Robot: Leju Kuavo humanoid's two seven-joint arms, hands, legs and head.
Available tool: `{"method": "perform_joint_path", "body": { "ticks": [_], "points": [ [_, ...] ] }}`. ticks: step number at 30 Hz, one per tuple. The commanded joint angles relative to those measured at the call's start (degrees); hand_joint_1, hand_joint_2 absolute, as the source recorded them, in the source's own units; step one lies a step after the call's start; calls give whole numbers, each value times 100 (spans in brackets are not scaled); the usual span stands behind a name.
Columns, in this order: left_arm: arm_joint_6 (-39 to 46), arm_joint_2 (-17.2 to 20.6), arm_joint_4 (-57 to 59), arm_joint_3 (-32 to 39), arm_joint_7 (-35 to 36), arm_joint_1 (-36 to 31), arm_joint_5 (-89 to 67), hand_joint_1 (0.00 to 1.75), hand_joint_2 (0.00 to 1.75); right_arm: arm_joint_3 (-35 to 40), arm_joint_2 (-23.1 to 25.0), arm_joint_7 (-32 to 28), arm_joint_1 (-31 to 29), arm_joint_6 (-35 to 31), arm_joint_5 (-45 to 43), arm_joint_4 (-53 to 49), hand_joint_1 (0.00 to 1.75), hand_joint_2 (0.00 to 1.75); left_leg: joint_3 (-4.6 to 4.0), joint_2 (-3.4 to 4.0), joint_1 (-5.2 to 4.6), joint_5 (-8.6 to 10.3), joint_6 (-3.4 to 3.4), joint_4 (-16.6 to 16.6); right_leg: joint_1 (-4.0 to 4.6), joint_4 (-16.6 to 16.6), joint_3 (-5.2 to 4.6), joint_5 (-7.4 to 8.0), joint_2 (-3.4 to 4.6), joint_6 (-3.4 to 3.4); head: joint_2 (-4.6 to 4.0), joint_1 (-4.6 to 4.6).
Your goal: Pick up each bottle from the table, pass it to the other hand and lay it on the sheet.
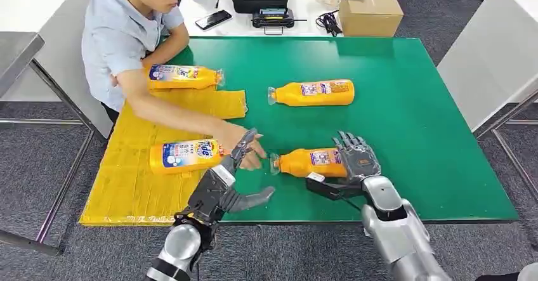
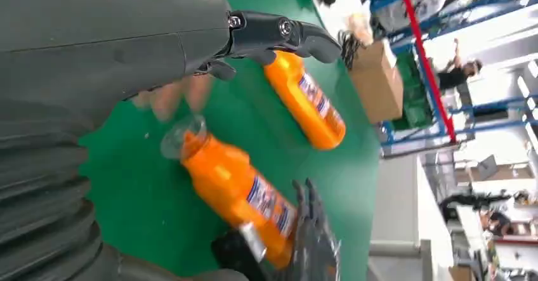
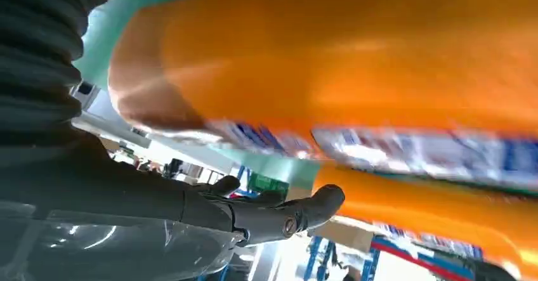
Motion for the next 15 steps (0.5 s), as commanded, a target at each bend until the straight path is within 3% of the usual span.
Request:
{"method": "perform_joint_path", "body": {
  "ticks": [1, 6, 7, 15],
  "points": [
    [-73, -37, 559, -128, 38, -168, -5, 0, 175, 7, -66, 240, -738, -42, -61, 1540, 0, 175, 21, 12, 8, -7, -11, -2, 9, -5, 18, -3, 6, -13, 0, -2],
    [-90, -37, 560, -150, 35, -201, -21, 0, 175, -128, -81, 96, -800, 55, -207, 1822, 0, 175, 19, -1, 6, -2, -7, -3, 6, -6, 17, -2, -4, -9, 0, 0],
    [-124, -37, 593, -164, 20, -241, -23, 0, 175, -431, -63, -239, -829, 388, -735, 1979, 162, 175, 26, -1, 10, -6, -11, -1, 11, -8, 27, -4, -5, -13, 0, 0],
    [-126, -37, 616, -171, 20, -268, -23, 0, 175, -450, -172, -343, -805, 397, -802, 2009, 162, 175, 39, -8, 11, -4, -13, -2, 12, -10, 42, -3, -13, -13, 0, 2]
  ]
}}
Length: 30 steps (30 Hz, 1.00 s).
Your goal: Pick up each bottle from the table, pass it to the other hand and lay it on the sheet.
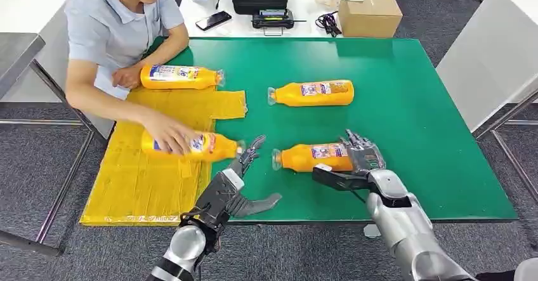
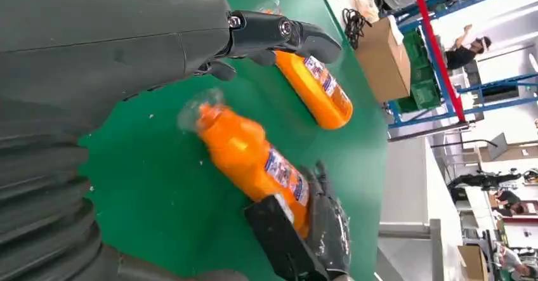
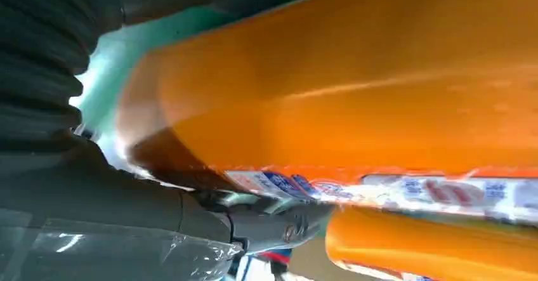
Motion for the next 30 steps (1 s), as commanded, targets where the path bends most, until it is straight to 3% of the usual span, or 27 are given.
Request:
{"method": "perform_joint_path", "body": {
  "ticks": [1, 4, 5, 11, 14, 20, 26, 28, 29, 30],
  "points": [
    [-23, -37, 389, -70, 18, -203, 8, 0, 175, -229, -58, -58, -156, 108, -59, 772, 162, 175, 17, -14, 9, -2, -10, -2, 10, -6, 24, -7, -17, -15, 0, 2],
    [-23, -37, 389, -70, 18, -203, 8, 0, 175, -229, -58, -58, -156, 108, -59, 772, 162, 175, 21, -10, 10, -3, -11, -2, 11, -8, 26, -6, -13, -15, 0, 2],
    [-23, -37, 389, -70, 18, -203, 8, 0, 175, -229, -58, -58, -156, 108, -59, 772, 175, 175, 16, -8, 7, -1, -6, -2, 8, -6, 19, -4, -11, -10, 0, 2],
    [-31, -37, 403, -70, 20, -213, 10, 0, 175, -166, -41, -62, -173, 142, -68, 794, 175, 175, 24, -12, 12, -4, -11, -2, 14, -8, 30, -8, -16, -17, 0, 2],
    [-154, -37, 637, -209, -76, -410, 96, 0, 175, -56, -529, -651, -173, 647, -702, 1300, 175, 175, 24, -17, 12, -1, -10, -3, 13, -10, 33, -6, -21, -14, 0, 2],
    [-135, -37, 744, -273, -132, -492, 231, 0, 175, 35, -779, -1104, 14, 898, -1407, 1206, 175, 175, 45, -31, 10, 1, -3, -3, 11, -21, 57, -5, -33, -9, 0, 2],
    [856, -37, 585, -17, -230, -280, 1839, 0, 175, -346, -331, -1206, 576, 1314, -2994, -120, 175, 175, 69, -27, 17, -3, -5, -3, 18, -29, 84, -3, -30, -15, 0, 4],
    [918, -37, 922, 83, -230, -326, 2503, 0, 175, -387, -36, -1210, 439, 1355, -3256, -360, 175, 175, 76, -13, 22, -4, -13, -10, 24, -35, 86, 0, -18, -25, 0, 2],
    [1177, -37, 1147, 209, -419, -351, 3032, 0, 175, -505, 278, -1523, 345, 1423, -3663, -632, 175, 175, 83, 9, 17, -9, -6, -6, 19, -29, 89, 2, 6, -19, 0, 4],
    [1144, -37, 1307, 275, -518, -385, 3073, 0, 175, -459, 376, -1349, 315, 1447, -3702, -815, 175, 175, 81, 9, 17, -9, -9, -6, 20, -28, 89, 2, 6, -22, 0, 4]
  ]
}}
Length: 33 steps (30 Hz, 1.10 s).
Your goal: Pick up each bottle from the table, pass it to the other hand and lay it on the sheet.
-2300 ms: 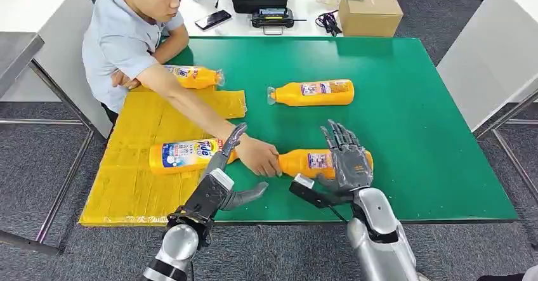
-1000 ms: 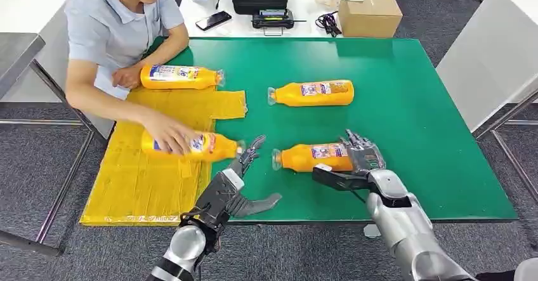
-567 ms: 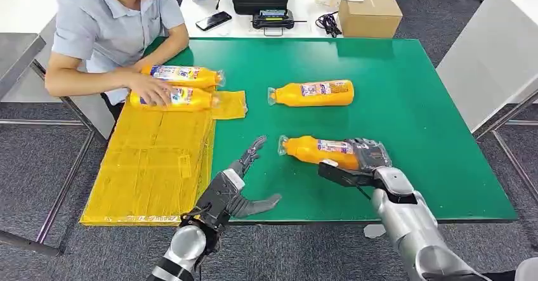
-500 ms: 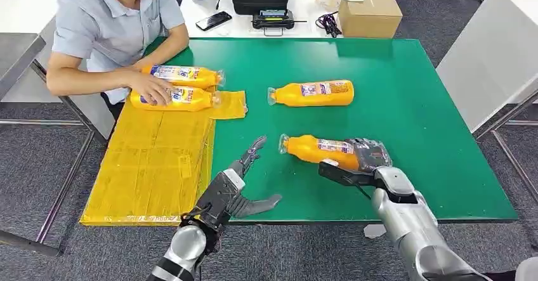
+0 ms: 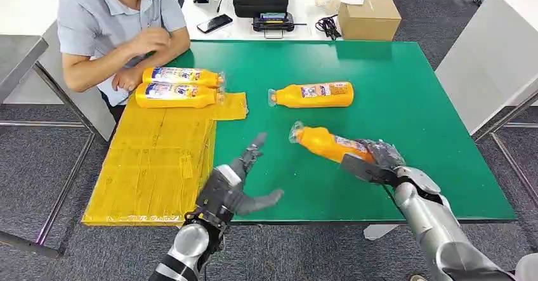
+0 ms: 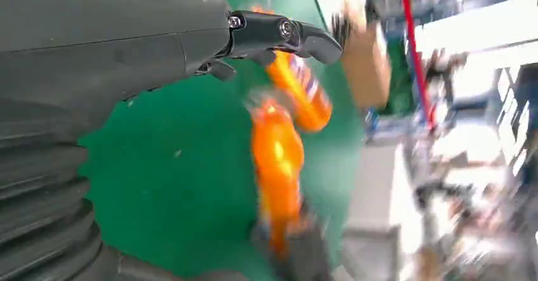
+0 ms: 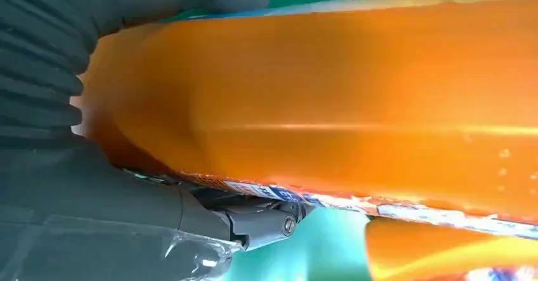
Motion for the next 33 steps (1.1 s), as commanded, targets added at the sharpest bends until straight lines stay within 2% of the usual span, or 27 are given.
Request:
{"method": "perform_joint_path", "body": {
  "ticks": [1, 2, 3, 5, 10, 16, 19, 26, 33],
  "points": [
    [707, -37, 1137, 583, -229, -226, 2472, 0, 175, -194, 1119, -227, 426, 418, -1347, -1610, 175, 175, 11, 34, 13, -3, -19, -8, 14, -8, 2, 7, 30, -21, 0, 2],
    [629, -37, 1300, 744, -290, -247, 2650, 0, 175, -119, 1240, -209, 435, 690, -1624, -1886, 175, 175, 10, 84, 15, -9, -31, -7, 17, -2, -17, 15, 77, -33, 0, 0],
    [576, -37, 1377, 820, -341, -260, 2712, 0, 175, -51, 1271, -110, 455, 709, -1675, -2017, 175, 175, 6, 66, 10, -16, -28, -8, 11, 0, -10, 11, 58, -22, 0, 0],
    [365, -37, 1572, 893, -359, -316, 2744, 0, 175, 265, 1299, -182, 632, 810, -1831, -2393, 175, 175, -7, 79, 11, -13, -28, -7, 14, 5, -28, 11, 72, -25, 0, -2],
    [-543, -37, 2091, 592, -398, -572, 3027, 0, 175, 751, 1345, -503, 737, 1097, -2392, -2316, 175, 175, -47, 2, 22, 22, -23, -5, 22, 3, -56, 12, 3, -25, 0, 0],
    [-526, -37, 2158, 280, -571, -711, 2775, 0, 175, 1002, 1473, -637, 663, 1047, -2563, -1868, 175, 175, -63, 8, 18, 15, -27, 0, 18, 10, -65, 7, 3, -30, 0, 0],
    [-527, -37, 2152, 279, -571, -725, 2775, 0, 175, 1012, 1487, -632, 671, 1038, -2556, -1863, 175, 175, -85, 5, 7, 22, -20, -4, 7, 6, -89, 15, 3, -23, 0, 0],
    [-526, -37, 2158, 282, -572, -718, 2775, 0, 175, 1012, 1487, -633, 661, 1037, -2557, -1866, 175, 175, -76, 10, 12, 15, -26, -2, 13, 5, -81, 10, 5, -28, 0, 0],
    [-447, -37, 1922, 232, -835, -767, 2469, 0, 175, 1540, 1487, -598, 541, 1034, -2584, -1136, 175, 175, -84, 11, 12, 17, -23, -1, 12, 5, -86, 14, 7, -25, 0, 2]
  ]
}}
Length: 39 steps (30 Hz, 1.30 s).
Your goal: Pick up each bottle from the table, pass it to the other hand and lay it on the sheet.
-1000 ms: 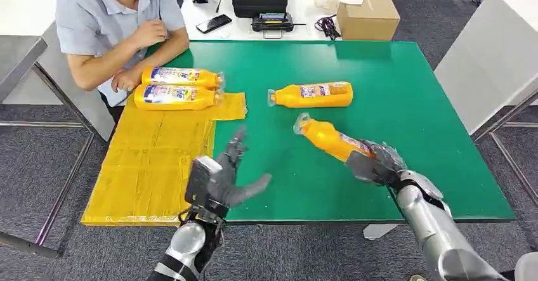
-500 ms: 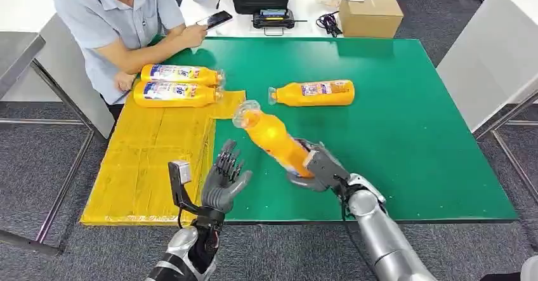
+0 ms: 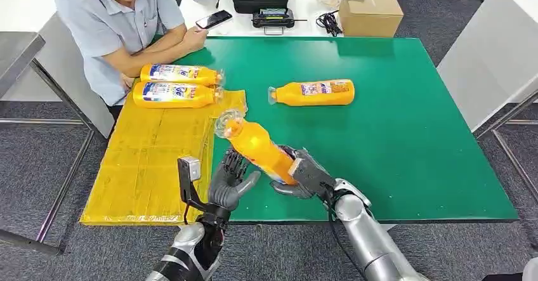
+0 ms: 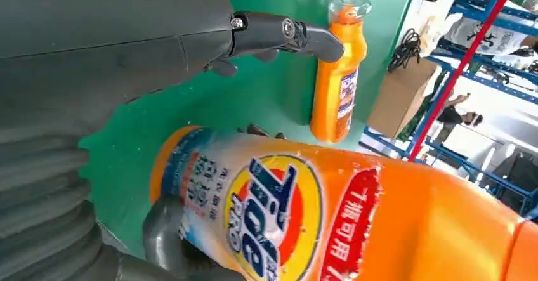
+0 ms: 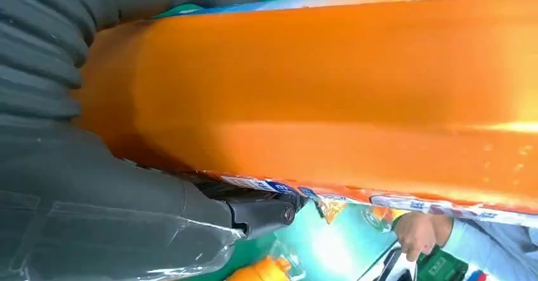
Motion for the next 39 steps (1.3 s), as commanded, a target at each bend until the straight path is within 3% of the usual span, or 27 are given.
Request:
{"method": "perform_joint_path", "body": {
  "ticks": [1, 21, 22, 23, 28, 29, 30, 32, 35, 37, 38, 39],
  "points": [
    [93, 31, 119, -137, -208, -270, -281, 0, 175, 641, -11, 13, -311, -53, -35, 1041, 175, 175, 10, 8, 6, -5, -8, 0, 7, -3, 10, -2, 5, -10, 0, 2],
    [122, 31, 308, -292, -148, -528, -179, 0, 175, 1027, 14, 28, -465, -324, 75, 1393, 175, 175, 17, 6, 10, -10, -15, 5, 11, 1, 18, -8, 2, -17, 0, 0],
    [128, 31, 420, -311, -139, -575, -130, 117, 175, 1020, 31, 15, -466, -340, 63, 1368, 175, 175, 10, 5, 7, -7, -11, 4, 8, 1, 11, -5, 3, -13, 0, 0],
    [133, 31, 475, -312, -152, -592, -127, 175, 175, 1003, 39, 16, -456, -317, 31, 1339, 175, 175, 19, 9, 11, -12, -16, 6, 12, 3, 19, -8, 5, -19, 0, 0],
    [249, 31, 556, -312, -172, -624, -309, 175, 175, 833, 21, 61, -398, -311, -121, 1207, 175, 175, 15, 3, 8, -7, -13, 1, 10, -2, 16, -6, 0, -15, 0, 0],
    [287, 31, 525, -291, -172, -621, -384, 175, 175, 773, 29, 83, -382, -345, -124, 1185, 164, 175, 12, 3, 5, -5, -10, 0, 6, -1, 13, -5, 0, -12, 0, 2],
    [360, 31, 531, -292, -130, -632, -483, 175, 175, 743, 39, 84, -370, -377, -120, 1174, 127, 175, 20, 4, 9, -10, -15, 2, 10, 0, 21, -9, 0, -18, 0, 0],
    [443, 31, 440, -265, -69, -609, -633, 175, 175, 696, 45, 121, -336, -381, -98, 1158, 115, 175, 19, 3, 10, -12, -15, 5, 12, 2, 20, -10, -1, -18, 0, 2],
    [442, 31, 436, -263, -65, -613, -630, 175, 175, 695, 44, 121, -325, -384, -98, 1163, 115, 175, 16, 4, 10, -11, -14, 6, 11, 2, 17, -9, 0, -17, 0, 2],
    [378, 31, 420, -276, -4, -607, -565, 175, 175, 684, 59, 118, -337, -374, -103, 1207, 148, 175, 19, 3, 7, -10, -14, 2, 9, 0, 19, -9, 0, -16, 0, 2],
    [378, 31, 420, -276, -4, -607, -565, 175, 175, 684, 59, 118, -337, -374, -103, 1207, 136, 175, 15, 7, 9, -8, -13, 2, 10, -2, 15, -5, 3, -15, 0, 0],
    [368, 31, 389, -259, 5, -604, -581, 175, 175, 668, 91, 109, -346, -406, -79, 1274, 24, 175, 8, 2, 3, -3, -9, 0, 4, -1, 7, -3, 0, -10, 0, 0]
  ]
}}
